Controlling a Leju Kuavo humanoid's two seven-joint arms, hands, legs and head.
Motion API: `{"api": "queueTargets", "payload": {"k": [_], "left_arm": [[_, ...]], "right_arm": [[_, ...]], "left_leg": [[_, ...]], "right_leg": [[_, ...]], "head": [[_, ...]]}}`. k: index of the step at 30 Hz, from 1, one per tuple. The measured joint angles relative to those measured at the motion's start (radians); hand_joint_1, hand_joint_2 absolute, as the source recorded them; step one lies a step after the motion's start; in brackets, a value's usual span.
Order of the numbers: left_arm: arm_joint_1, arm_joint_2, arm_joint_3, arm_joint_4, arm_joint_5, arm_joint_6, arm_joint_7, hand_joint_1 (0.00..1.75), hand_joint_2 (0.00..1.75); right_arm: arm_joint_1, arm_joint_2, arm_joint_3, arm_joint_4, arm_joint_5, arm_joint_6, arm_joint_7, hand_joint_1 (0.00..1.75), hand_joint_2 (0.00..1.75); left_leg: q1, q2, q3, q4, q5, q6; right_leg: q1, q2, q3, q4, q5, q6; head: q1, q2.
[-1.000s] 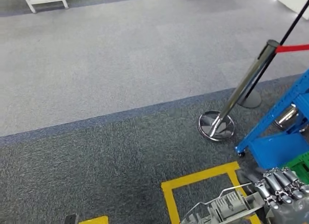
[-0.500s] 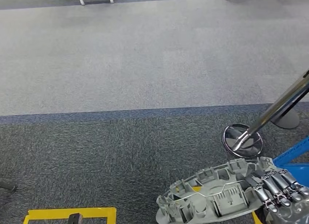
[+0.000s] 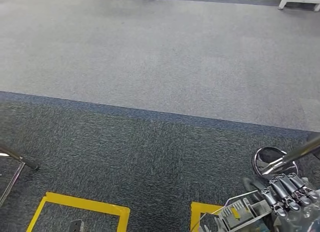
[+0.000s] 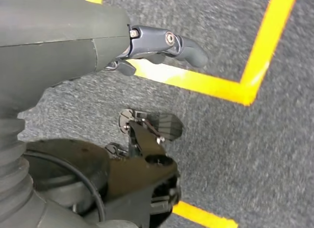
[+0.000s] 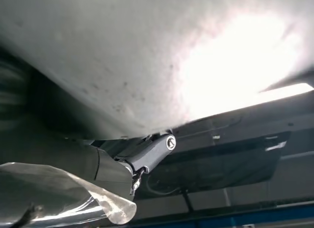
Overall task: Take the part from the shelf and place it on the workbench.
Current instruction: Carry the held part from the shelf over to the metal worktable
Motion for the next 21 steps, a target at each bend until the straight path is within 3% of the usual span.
{"api": "queueTargets", "payload": {"k": [2,4,5,6,7,9,11,13,14,16,18,19,21], "left_arm": [[-0.003,0.0,0.0,0.0,-0.001,-0.001,0.002,0.0,1.75],[-0.006,0.0,0.0,0.0,-0.003,-0.001,0.004,0.0,1.75],[-0.005,0.0,0.0,0.0,-0.003,-0.001,0.005,0.0,1.75],[-0.004,0.0,0.0,0.0,-0.003,-0.001,0.007,0.0,1.75],[-0.003,0.0,0.0,0.0,-0.004,-0.001,0.008,0.0,1.75],[-0.004,0.0,0.0,0.0,-0.006,-0.001,0.009,0.0,1.75],[-0.005,0.0,0.0,0.0,-0.007,-0.001,0.012,0.0,1.75],[-0.003,0.001,0.0,0.0,-0.007,-0.001,0.015,0.0,1.75],[-0.001,0.001,0.0,0.0,-0.006,-0.001,0.015,0.0,1.75],[-0.004,0.001,0.0,0.0,-0.006,0.001,0.015,0.0,1.75],[-0.01,0.0,0.0,0.0,-0.006,0.003,0.015,0.0,1.75],[-0.012,0.0,0.0,0.0,-0.006,0.004,0.015,0.0,1.75],[-0.01,-0.001,0.0,0.0,-0.006,0.004,0.015,0.0,1.75]], "right_arm": [[-0.002,-0.01,0.005,0.004,0.0,0.0,0.007,1.75,1.75],[-0.001,-0.019,0.01,0.011,0.001,0.0,0.012,1.75,1.75],[0.0,-0.022,0.012,0.015,0.002,0.0,0.013,1.75,1.75],[0.0,-0.025,0.015,0.017,0.003,0.0,0.013,1.75,1.75],[-0.001,-0.028,0.017,0.019,0.003,0.0,0.015,1.75,1.75],[-0.002,-0.034,0.021,0.022,0.0,0.0,0.022,1.75,1.75],[-0.004,-0.043,0.029,0.026,-0.007,0.0,0.033,1.75,1.75],[-0.01,-0.053,0.039,0.03,-0.017,0.0,0.042,1.75,1.75],[-0.015,-0.058,0.045,0.032,-0.021,0.0,0.045,1.75,1.75],[-0.025,-0.065,0.056,0.037,-0.032,0.0,0.051,1.75,1.75],[-0.03,-0.071,0.064,0.042,-0.04,0.0,0.056,1.75,1.75],[-0.032,-0.074,0.068,0.045,-0.043,0.0,0.057,1.75,1.75],[-0.035,-0.079,0.073,0.05,-0.046,0.0,0.058,1.75,1.75]], "left_leg": [[0.004,-0.024,0.005,-0.006,0.002,0.009],[0.004,-0.052,0.007,-0.006,0.0,0.012],[0.004,-0.066,0.008,-0.006,-0.001,0.012],[0.005,-0.081,0.011,-0.005,-0.002,0.012],[0.006,-0.097,0.015,-0.003,-0.005,0.009],[0.007,-0.126,0.017,0.006,-0.012,0.001],[0.009,-0.151,0.008,0.012,-0.014,-0.011],[0.013,-0.173,-0.002,0.012,-0.01,-0.023],[0.012,-0.168,-0.004,0.016,-0.012,-0.028],[0.01,-0.119,-0.028,0.067,-0.042,-0.037],[0.011,-0.065,-0.088,0.191,-0.101,-0.044],[0.013,-0.055,-0.121,0.253,-0.123,-0.046],[0.016,-0.049,-0.148,0.305,-0.126,-0.047]], "right_leg": [[-0.002,0.064,-0.052,0.104,-0.051,0.003],[-0.001,0.089,-0.127,0.227,-0.087,0.003],[-0.001,0.093,-0.151,0.251,-0.08,0.003],[-0.001,0.095,-0.156,0.237,-0.053,0.004],[-0.003,0.101,-0.143,0.186,-0.007,0.004],[-0.011,0.147,-0.097,0.061,0.061,0.006],[-0.014,0.186,-0.069,0.006,0.071,0.003],[-0.013,0.175,-0.063,0.0,0.07,-0.006],[-0.013,0.162,-0.06,-0.004,0.072,-0.011],[-0.013,0.132,-0.053,-0.011,0.072,-0.025],[-0.007,0.097,-0.048,-0.013,0.068,-0.035],[-0.005,0.079,-0.047,-0.013,0.066,-0.037],[-0.002,0.052,-0.044,-0.013,0.062,-0.039]], "head": [[0.006,0.0],[0.008,0.0],[0.008,0.0],[0.008,0.0],[0.008,0.0],[0.009,0.0],[0.009,0.0],[0.009,0.0],[0.008,0.0],[0.002,0.0],[-0.004,0.0],[-0.003,0.0],[-0.003,0.0]]}}
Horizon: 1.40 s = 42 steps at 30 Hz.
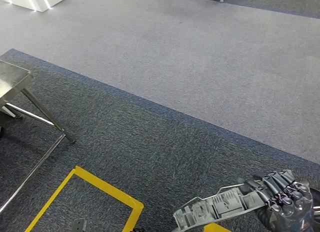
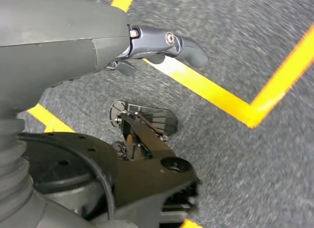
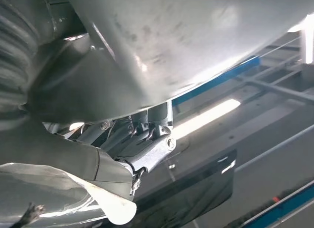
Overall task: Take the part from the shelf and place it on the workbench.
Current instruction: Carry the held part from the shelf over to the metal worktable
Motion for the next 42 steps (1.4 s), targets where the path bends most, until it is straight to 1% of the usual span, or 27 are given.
{"api": "queueTargets", "payload": {"k": [2,5,6,8,10,12,14,15,16,17,18,19,20,21,23,25,27,29,31,32,33,34,36,38,40,41,42], "left_arm": [[0.002,0.0,0.0,0.0,0.0,0.0,0.0,0.0,1.75],[0.002,0.0,0.0,0.0,0.0,0.0,0.0,0.0,1.75],[0.003,0.0,0.0,0.0,0.0,0.0,0.0,0.0,1.75],[0.001,0.001,0.0,0.0,0.0,0.003,0.0,0.0,1.75],[0.001,0.002,0.0,0.0,0.0,0.006,0.001,0.0,1.75],[0.001,0.002,0.0,0.0,0.0,0.007,0.002,0.0,1.75],[-0.005,0.001,0.0,0.0,0.0,0.008,0.003,0.0,1.75],[-0.007,0.001,0.0,0.0,0.0,0.008,0.004,0.0,1.75],[-0.008,0.001,0.0,0.0,0.0,0.008,0.005,0.0,1.75],[-0.008,0.001,0.0,0.0,0.0,0.009,0.006,0.0,1.75],[-0.008,0.0,0.0,0.0,0.0,0.011,0.006,0.0,1.75],[-0.008,0.0,0.0,0.0,0.0,0.013,0.005,0.0,1.75],[-0.008,0.0,0.0,0.0,0.0,0.015,0.004,0.0,1.75],[-0.01,0.0,0.0,0.0,0.0,0.017,0.003,0.0,1.75],[-0.012,0.001,0.001,0.0,0.0,0.018,-0.001,0.0,1.75],[-0.009,0.001,0.001,0.0,0.0,0.019,-0.003,0.0,1.75],[-0.006,0.001,0.001,0.0,0.0,0.02,-0.003,0.0,1.75],[-0.008,0.001,0.001,0.0,0.0,0.021,-0.004,0.0,1.75],[-0.009,0.001,0.001,0.0,0.001,0.018,-0.007,0.0,1.75],[-0.007,0.0,0.001,0.0,0.002,0.016,-0.009,0.0,1.75],[-0.005,0.0,0.001,0.0,0.003,0.014,-0.012,0.0,1.75],[-0.004,0.0,0.001,0.0,0.004,0.012,-0.014,0.0,1.75],[-0.004,0.001,0.002,0.0,0.005,0.01,-0.017,0.0,1.75],[-0.006,0.001,0.002,0.0,0.006,0.009,-0.019,0.0,1.75],[-0.004,0.001,0.002,0.0,0.006,0.009,-0.021,0.0,1.75],[-0.002,0.001,0.003,0.0,0.006,0.009,-0.021,0.0,1.75],[0.0,0.001,0.003,0.0,0.006,0.009,-0.022,0.0,1.75]], "right_arm": [[-0.001,-0.002,0.001,0.002,-0.001,0.0,0.0,1.75,1.75],[-0.001,-0.002,0.002,0.002,-0.001,0.0,0.0,1.75,1.75],[-0.002,-0.002,0.002,0.002,-0.001,0.0,0.0,1.75,1.75],[-0.007,-0.006,0.004,0.006,-0.002,0.0,0.002,1.75,1.75],[-0.015,-0.011,0.009,0.009,-0.003,0.0,0.004,1.75,1.75],[-0.025,-0.015,0.015,0.011,-0.005,0.0,0.006,1.75,1.75],[-0.031,-0.02,0.019,0.016,-0.007,0.0,0.008,1.75,1.75],[-0.033,-0.022,0.02,0.02,-0.007,0.0,0.008,1.75,1.75],[-0.034,-0.024,0.022,0.025,-0.007,0.0,0.01,1.75,1.75],[-0.037,-0.025,0.024,0.03,-0.006,0.0,0.011,1.75,1.75],[-0.04,-0.027,0.025,0.034,-0.006,0.0,0.014,1.75,1.75],[-0.042,-0.028,0.026,0.037,-0.005,0.0,0.016,1.75,1.75],[-0.044,-0.03,0.028,0.039,-0.005,0.0,0.017,1.75,1.75],[-0.046,-0.03,0.029,0.041,-0.005,0.0,0.018,1.75,1.75],[-0.048,-0.031,0.032,0.045,-0.004,0.0,0.021,1.75,1.75],[-0.05,-0.031,0.035,0.047,-0.002,0.0,0.024,1.75,1.75],[-0.053,-0.031,0.038,0.048,-0.001,0.0,0.023,1.75,1.75],[-0.053,-0.031,0.041,0.048,-0.001,0.0,0.023,1.75,1.75],[-0.052,-0.031,0.044,0.05,-0.001,0.0,0.024,1.75,1.75],[-0.052,-0.031,0.045,0.051,0.0,0.0,0.025,1.75,1.75],[-0.052,-0.031,0.045,0.052,0.0,0.0,0.026,1.75,1.75],[-0.052,-0.031,0.045,0.052,0.0,0.0,0.026,1.75,1.75],[-0.052,-0.031,0.045,0.052,-0.001,0.0,0.027,1.75,1.75],[-0.053,-0.031,0.045,0.053,-0.002,0.0,0.028,1.75,1.75],[-0.055,-0.031,0.047,0.053,-0.003,0.0,0.029,1.75,1.75],[-0.056,-0.031,0.048,0.053,-0.004,0.0,0.029,1.75,1.75],[-0.056,-0.031,0.049,0.053,-0.005,0.0,0.029,1.75,1.75]], "left_leg": [[0.0,0.001,0.005,-0.012,0.018,0.001],[0.0,0.001,0.011,-0.023,0.026,0.001],[0.0,0.003,0.023,-0.049,0.041,0.003],[-0.015,0.046,0.088,-0.185,0.09,0.021],[-0.027,0.075,0.143,-0.298,0.123,0.043],[-0.019,0.05,0.153,-0.311,0.128,0.053],[-0.014,0.025,0.158,-0.315,0.13,0.059],[-0.014,0.011,0.158,-0.315,0.13,0.061],[-0.014,-0.004,0.159,-0.315,0.129,0.061],[-0.013,-0.019,0.161,-0.314,0.128,0.061],[-0.012,-0.034,0.163,-0.313,0.127,0.06],[-0.01,-0.049,0.166,-0.312,0.125,0.057],[-0.009,-0.063,0.167,-0.309,0.122,0.052],[-0.008,-0.077,0.165,-0.302,0.118,0.047],[-0.007,-0.101,0.155,-0.296,0.117,0.035],[-0.003,-0.117,0.147,-0.295,0.119,0.025],[-0.005,-0.08,0.133,-0.265,0.098,0.015],[-0.005,-0.021,0.085,-0.162,0.044,0.006],[-0.001,-0.002,0.023,-0.041,-0.001,0.002],[0.0,0.0,0.009,-0.016,0.001,0.002],[0.0,0.002,0.015,-0.031,0.021,0.003],[-0.001,0.008,0.04,-0.082,0.057,0.007],[-0.011,0.049,0.107,-0.214,0.113,0.022],[-0.023,0.083,0.138,-0.28,0.123,0.035],[-0.025,0.069,0.139,-0.289,0.121,0.042],[-0.022,0.058,0.143,-0.297,0.123,0.046],[-0.018,0.047,0.148,-0.304,0.126,0.051]], "right_leg": [[0.001,-0.012,0.002,0.0,-0.002,0.0],[0.001,-0.014,0.003,0.0,-0.003,0.0],[0.001,-0.018,0.005,0.0,-0.004,0.001],[0.005,-0.052,0.017,-0.002,-0.014,0.012],[0.007,-0.081,0.032,-0.005,-0.028,0.028],[0.004,-0.035,0.02,0.031,-0.055,0.037],[0.002,0.026,-0.04,0.147,-0.108,0.041],[0.002,0.037,-0.08,0.215,-0.13,0.042],[0.001,0.041,-0.111,0.261,-0.136,0.044],[0.001,0.042,-0.127,0.272,-0.121,0.045],[-0.001,0.044,-0.124,0.244,-0.088,0.046],[-0.003,0.051,-0.104,0.185,-0.042,0.048],[-0.007,0.073,-0.079,0.119,-0.008,0.05],[-0.011,0.094,-0.052,0.061,0.014,0.05],[-0.013,0.121,-0.027,0.011,0.017,0.045],[-0.011,0.103,-0.023,0.007,0.016,0.032],[-0.012,0.078,-0.017,0.003,0.016,0.019],[-0.009,0.049,-0.011,0.0,0.012,0.009],[-0.005,0.019,-0.007,0.0,0.006,0.005],[-0.004,0.004,-0.005,0.0,0.003,0.004],[-0.003,-0.008,-0.001,0.0,0.0,0.004],[-0.002,-0.021,0.004,0.0,-0.004,0.005],[0.002,-0.044,0.016,0.0,-0.014,0.011],[0.007,-0.064,0.023,-0.002,-0.021,0.021],[0.008,-0.084,0.032,-0.008,-0.025,0.03],[0.007,-0.076,0.035,-0.007,-0.03,0.035],[0.006,-0.053,0.03,0.008,-0.041,0.039]], "head": [[0.0,0.0],[0.0,0.0],[0.0,0.0],[0.001,0.0],[0.001,0.0],[0.004,0.0],[0.01,0.0],[0.012,0.0],[0.012,0.0],[0.012,0.0],[0.012,0.0],[0.012,0.0],[0.012,0.0],[0.012,0.0],[0.012,0.0],[0.012,0.0],[0.006,0.0],[0.0,0.0],[-0.001,0.0],[-0.001,0.0],[-0.001,0.0],[-0.001,0.0],[-0.001,0.0],[0.001,0.0],[0.003,0.0],[0.005,0.0],[0.007,0.0]]}}
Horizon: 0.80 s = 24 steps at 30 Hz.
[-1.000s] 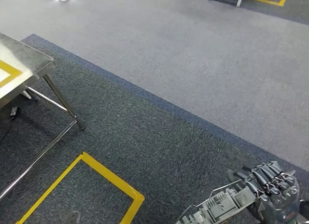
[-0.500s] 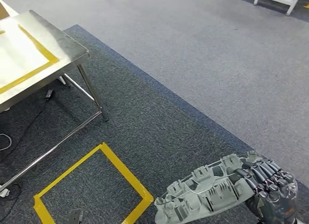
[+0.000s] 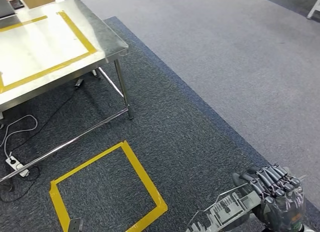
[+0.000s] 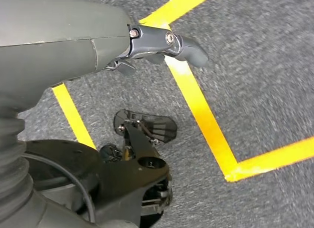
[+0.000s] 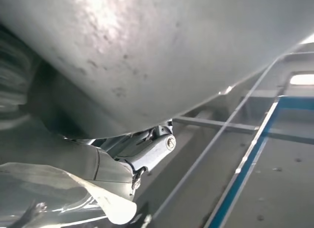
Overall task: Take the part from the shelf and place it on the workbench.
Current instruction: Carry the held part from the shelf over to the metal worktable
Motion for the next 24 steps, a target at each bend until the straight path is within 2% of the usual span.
{"api": "queueTargets", "payload": {"k": [1,2,3,4,5,6,7,8,9,10,11,12,13,14,15,16,17,18,19,20,21,22,23,24], "left_arm": [[-0.001,0.0,0.0,0.0,0.0,0.0,-0.001,0.0,1.75],[-0.002,-0.001,0.0,0.0,0.0,0.0,-0.001,0.0,1.75],[-0.004,-0.001,0.0,0.0,0.0,-0.001,-0.001,0.0,1.75],[-0.005,-0.001,0.0,0.0,0.0,-0.001,-0.002,0.0,1.75],[-0.005,-0.001,0.0,0.0,0.0,-0.001,-0.002,0.0,1.75],[-0.004,-0.002,0.0,0.0,-0.001,0.0,-0.002,0.0,1.75],[-0.004,-0.002,0.0,0.0,-0.003,0.001,-0.002,0.0,1.75],[-0.004,-0.002,0.0,0.0,-0.004,0.004,-0.002,0.0,1.75],[-0.004,-0.002,0.0,0.0,-0.006,0.005,-0.002,0.0,1.75],[-0.005,-0.001,0.0,0.0,-0.007,0.007,-0.002,0.0,1.75],[-0.006,-0.001,0.0,0.0,-0.008,0.008,-0.002,0.0,1.75],[-0.006,-0.001,0.0,0.0,-0.008,0.008,-0.002,0.0,1.75],[-0.004,0.0,0.0,0.0,-0.008,0.008,-0.002,0.0,1.75],[-0.001,0.0,0.0,0.0,-0.008,0.009,-0.002,0.0,1.75],[0.0,0.001,0.0,0.0,-0.008,0.009,-0.002,0.0,1.75],[0.0,0.001,0.0,0.0,-0.008,0.009,-0.002,0.0,1.75],[-0.002,0.001,0.0,0.0,-0.008,0.009,-0.002,0.0,1.75],[-0.004,0.0,0.0,0.0,-0.008,0.008,-0.003,0.0,1.75],[-0.005,0.0,0.0,0.0,-0.008,0.007,-0.003,0.0,1.75],[-0.004,0.0,0.0,0.0,-0.008,0.006,-0.004,0.0,1.75],[-0.003,0.0,0.0,0.0,-0.007,0.005,-0.004,0.0,1.75],[-0.002,0.0,0.0,0.0,-0.007,0.003,-0.005,0.0,1.75],[-0.001,0.001,0.0,0.0,-0.007,0.002,-0.006,0.0,1.75],[-0.001,0.001,0.0,0.0,-0.007,0.001,-0.008,0.0,1.75]], "right_arm": [[0.0,0.0,0.001,0.0,-0.001,0.0,0.0,1.75,1.75],[0.001,0.0,0.001,0.001,-0.001,0.0,0.0,1.75,1.75],[0.003,0.0,0.002,0.002,-0.002,0.0,0.0,1.75,1.75],[0.004,0.0,0.003,0.003,-0.002,0.0,0.0,1.75,1.75],[0.005,0.0,0.004,0.004,-0.003,0.0,0.0,1.75,1.75],[0.005,0.0,0.005,0.004,-0.004,0.0,0.0,1.75,1.75],[0.005,0.0,0.006,0.005,-0.005,0.0,0.0,1.75,1.75],[0.005,0.0,0.007,0.005,-0.006,0.0,0.0,1.75,1.75],[0.005,0.0,0.008,0.005,-0.007,0.0,0.0,1.75,1.75],[0.004,0.0,0.009,0.006,-0.007,0.0,0.0,1.75,1.75],[0.004,0.0,0.01,0.007,-0.008,0.0,0.0,1.75,1.75],[0.004,0.0,0.011,0.008,-0.008,0.0,0.0,1.75,1.75],[0.003,0.0,0.011,0.009,-0.007,0.0,0.001,1.75,1.75],[0.002,0.0,0.012,0.009,-0.007,0.0,0.002,1.75,1.75],[0.001,0.0,0.012,0.009,-0.007,0.0,0.004,1.75,1.75],[0.001,0.0,0.012,0.009,-0.007,0.0,0.005,1.75,1.75],[0.002,0.0,0.012,0.009,-0.008,0.0,0.006,1.75,1.75],[0.003,0.0,0.012,0.009,-0.01,0.0,0.006,1.75,1.75],[0.003,0.0,0.012,0.01,-0.011,0.0,0.006,1.75,1.75],[0.003,0.0,0.012,0.01,-0.012,0.0,0.006,1.75,1.75],[0.003,0.0,0.012,0.01,-0.014,0.0,0.005,1.75,1.75],[0.003,0.0,0.012,0.01,-0.015,0.0,0.005,1.75,1.75],[0.002,0.0,0.012,0.01,-0.015,0.0,0.005,1.75,1.75],[0.002,0.0,0.012,0.01,-0.016,0.0,0.004,1.75,1.75]], "left_leg": [[0.005,-0.012,0.005,-0.006,0.002,0.005],[0.007,-0.023,0.007,-0.008,0.003,0.008],[0.008,-0.036,0.007,-0.008,0.003,0.011],[0.008,-0.05,0.007,-0.008,0.002,0.012],[0.008,-0.064,0.009,-0.008,0.001,0.012],[0.008,-0.079,0.011,-0.007,0.0,0.012],[0.009,-0.094,0.015,-0.007,-0.002,0.01],[0.011,-0.109,0.018,-0.006,-0.004,0.006],[0.01,-0.123,0.018,-0.002,-0.007,0.001],[0.01,-0.137,0.016,0.001,-0.009,-0.004],[0.011,-0.149,0.011,0.004,-0.009,-0.009],[0.012,-0.161,0.007,0.005,-0.007,-0.015],[0.015,-0.173,0.003,0.005,-0.006,-0.019],[0.015,-0.169,0.001,0.007,-0.007,-0.024],[0.014,-0.15,-0.005,0.021,-0.016,-0.029],[0.013,-0.12,-0.02,0.054,-0.036,-0.035],[0.013,-0.086,-0.044,0.105,-0.062,-0.04],[0.015,-0.062,-0.077,0.17,-0.092,-0.045],[0.018,-0.052,-0.109,0.232,-0.116,-0.048],[0.021,-0.048,-0.13,0.272,-0.124,-0.051],[0.022,-0.046,-0.134,0.278,-0.113,-0.051],[0.023,-0.042,-0.119,0.244,-0.083,-0.05],[0.022,-0.03,-0.089,0.181,-0.043,-0.046],[0.017,-0.007,-0.055,0.115,-0.016,-0.04]], "right_leg": [[-0.002,0.031,-0.017,0.036,-0.02,0.004],[-0.004,0.065,-0.048,0.093,-0.045,0.006],[-0.004,0.083,-0.086,0.161,-0.071,0.008],[-0.005,0.091,-0.124,0.222,-0.088,0.011],[-0.005,0.093,-0.15,0.254,-0.086,0.012],[-0.005,0.095,-0.159,0.249,-0.063,0.013],[-0.007,0.099,-0.147,0.205,-0.023,0.014],[-0.01,0.117,-0.123,0.138,0.02,0.015],[-0.014,0.142,-0.097,0.074,0.05,0.015],[-0.017,0.165,-0.075,0.026,0.065,0.012],[-0.018,0.18,-0.062,0.002,0.066,0.008],[-0.017,0.181,-0.056,-0.004,0.06,0.001],[-0.017,0.17,-0.052,-0.006,0.059,-0.006],[-0.017,0.157,-0.049,-0.009,0.06,-0.013],[-0.017,0.144,-0.044,-0.012,0.06,-0.019],[-0.018,0.129,-0.039,-0.015,0.058,-0.026],[-0.016,0.112,-0.035,-0.016,0.056,-0.031],[-0.014,0.096,-0.031,-0.016,0.052,-0.035],[-0.013,0.079,-0.029,-0.016,0.049,-0.038],[-0.012,0.064,-0.026,-0.016,0.046,-0.038],[-0.012,0.05,-0.022,-0.016,0.042,-0.038],[-0.012,0.036,-0.017,-0.016,0.038,-0.036],[-0.011,0.024,-0.01,-0.016,0.033,-0.034],[-0.01,0.012,-0.004,-0.016,0.028,-0.03]], "head": [[0.003,0.0],[0.005,0.0],[0.006,0.0],[0.007,0.0],[0.007,0.0],[0.006,0.0],[0.007,0.0],[0.007,0.0],[0.007,0.0],[0.006,0.0],[0.006,0.0],[0.005,0.0],[0.005,0.0],[0.005,0.0],[0.001,0.0],[-0.002,0.0],[-0.006,0.0],[-0.009,0.0],[-0.008,0.0],[-0.009,0.0],[-0.009,0.0],[-0.009,0.0],[-0.009,0.0],[-0.009,0.0]]}}
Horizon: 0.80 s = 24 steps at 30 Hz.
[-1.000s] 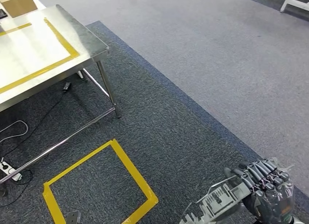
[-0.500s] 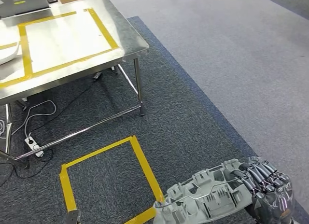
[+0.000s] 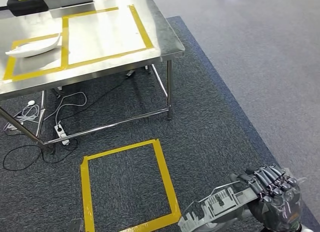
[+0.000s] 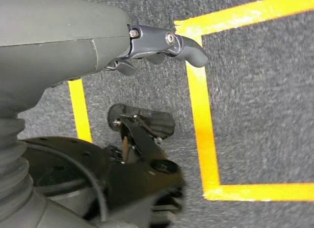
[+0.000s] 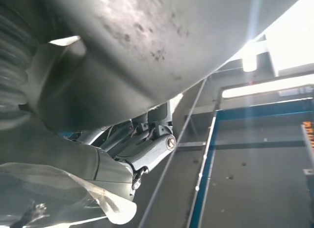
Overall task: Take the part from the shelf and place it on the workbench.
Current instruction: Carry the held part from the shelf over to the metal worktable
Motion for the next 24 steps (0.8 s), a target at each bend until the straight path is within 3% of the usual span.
{"api": "queueTargets", "payload": {"k": [1,3,5,7,9,11,12,13,14,16,18,20,21,22,24], "left_arm": [[-0.001,0.0,0.0,0.0,0.0,-0.001,-0.002,0.0,1.75],[-0.003,0.001,0.0,0.0,0.0,-0.002,-0.006,0.0,1.75],[0.0,0.001,0.0,0.0,0.0,-0.003,-0.009,0.0,1.75],[0.002,0.0,0.0,0.0,0.0,-0.002,-0.011,0.0,1.75],[-0.002,-0.001,0.0,0.0,0.0,-0.001,-0.012,0.0,1.75],[-0.004,-0.001,0.0,0.0,-0.002,0.0,-0.011,0.0,1.75],[-0.004,-0.001,0.0,0.0,-0.002,0.001,-0.01,0.0,1.75],[-0.004,-0.001,0.0,0.0,-0.002,0.001,-0.009,0.0,1.75],[-0.003,-0.002,0.0,0.0,-0.003,0.001,-0.008,0.0,1.75],[-0.005,-0.002,0.0,0.0,-0.004,0.0,-0.008,0.0,1.75],[-0.006,-0.002,0.0,0.0,-0.005,0.0,-0.008,0.0,1.75],[-0.003,-0.001,0.0,0.0,-0.006,0.0,-0.008,0.0,1.75],[-0.001,0.0,0.0,0.0,-0.006,0.0,-0.008,0.0,1.75],[0.0,0.0,0.0,0.0,-0.007,0.0,-0.008,0.0,1.75],[-0.003,-0.001,0.0,0.0,-0.009,0.0,-0.009,0.0,1.75]], "right_arm": [[0.0,0.0,0.0,0.0,-0.001,0.0,0.0,1.75,1.75],[-0.001,0.0,0.0,0.0,-0.004,0.0,-0.002,1.75,1.75],[-0.003,0.0,0.001,0.0,-0.006,0.0,-0.005,1.75,1.75],[-0.004,0.0,0.003,0.0,-0.008,0.0,-0.007,1.75,1.75],[-0.002,0.0,0.004,0.0,-0.009,0.0,-0.007,1.75,1.75],[0.0,0.0,0.005,0.002,-0.01,0.0,-0.007,1.75,1.75],[0.0,0.0,0.005,0.002,-0.01,0.0,-0.007,1.75,1.75],[0.0,0.0,0.006,0.003,-0.01,0.0,-0.007,1.75,1.75],[0.0,0.0,0.007,0.003,-0.01,0.0,-0.007,1.75,1.75],[-0.001,0.0,0.008,0.003,-0.011,0.0,-0.007,1.75,1.75],[-0.002,0.0,0.01,0.005,-0.012,0.0,-0.007,1.75,1.75],[-0.003,0.0,0.011,0.006,-0.014,0.0,-0.007,1.75,1.75],[-0.004,0.0,0.011,0.006,-0.015,0.0,-0.006,1.75,1.75],[-0.005,0.0,0.011,0.006,-0.017,0.0,-0.004,1.75,1.75],[-0.005,0.0,0.012,0.007,-0.028,0.0,0.0,1.75,1.75]], "left_leg": [[-0.005,0.021,0.027,-0.055,0.017,0.007],[-0.016,0.042,0.045,-0.096,0.014,0.016],[-0.014,0.022,0.045,-0.105,0.017,0.025],[-0.007,-0.001,0.051,-0.115,0.021,0.036],[-0.002,-0.023,0.053,-0.118,0.022,0.043],[-0.003,-0.05,0.054,-0.118,0.02,0.046],[-0.003,-0.064,0.056,-0.117,0.02,0.046],[-0.002,-0.08,0.059,-0.117,0.019,0.045],[-0.001,-0.095,0.062,-0.116,0.017,0.043],[0.0,-0.125,0.064,-0.11,0.012,0.034],[0.001,-0.15,0.057,-0.106,0.012,0.022],[0.005,-0.172,0.05,-0.108,0.016,0.011],[0.005,-0.168,0.048,-0.105,0.014,0.006],[0.003,-0.147,0.039,-0.086,0.002,0.001],[0.003,-0.08,-0.006,0.009,-0.048,-0.009]], "right_leg": [[0.002,-0.011,0.005,0.0,-0.006,0.005],[0.007,-0.032,0.013,-0.002,-0.013,0.016],[0.006,-0.046,0.02,-0.006,-0.018,0.025],[0.002,-0.003,0.007,0.024,-0.043,0.033],[0.001,0.059,-0.05,0.133,-0.095,0.036],[0.001,0.079,-0.124,0.254,-0.128,0.038],[0.001,0.081,-0.144,0.273,-0.118,0.038],[0.0,0.084,-0.144,0.252,-0.086,0.039],[-0.001,0.091,-0.126,0.196,-0.042,0.039],[-0.008,0.136,-0.075,0.07,0.019,0.039],[-0.01,0.166,-0.046,0.014,0.026,0.034],[-0.008,0.148,-0.04,0.009,0.026,0.023],[-0.008,0.135,-0.037,0.007,0.027,0.017],[-0.01,0.123,-0.033,0.004,0.028,0.011],[-0.008,0.096,-0.026,0.0,0.026,0.001]], "head": [[0.0,0.0],[0.003,0.0],[0.006,0.0],[0.009,0.0],[0.015,0.0],[0.016,0.0],[0.016,0.0],[0.016,0.0],[0.016,0.0],[0.016,0.0],[0.015,0.0],[0.015,0.0],[0.014,0.0],[0.011,0.0],[0.004,0.0]]}}
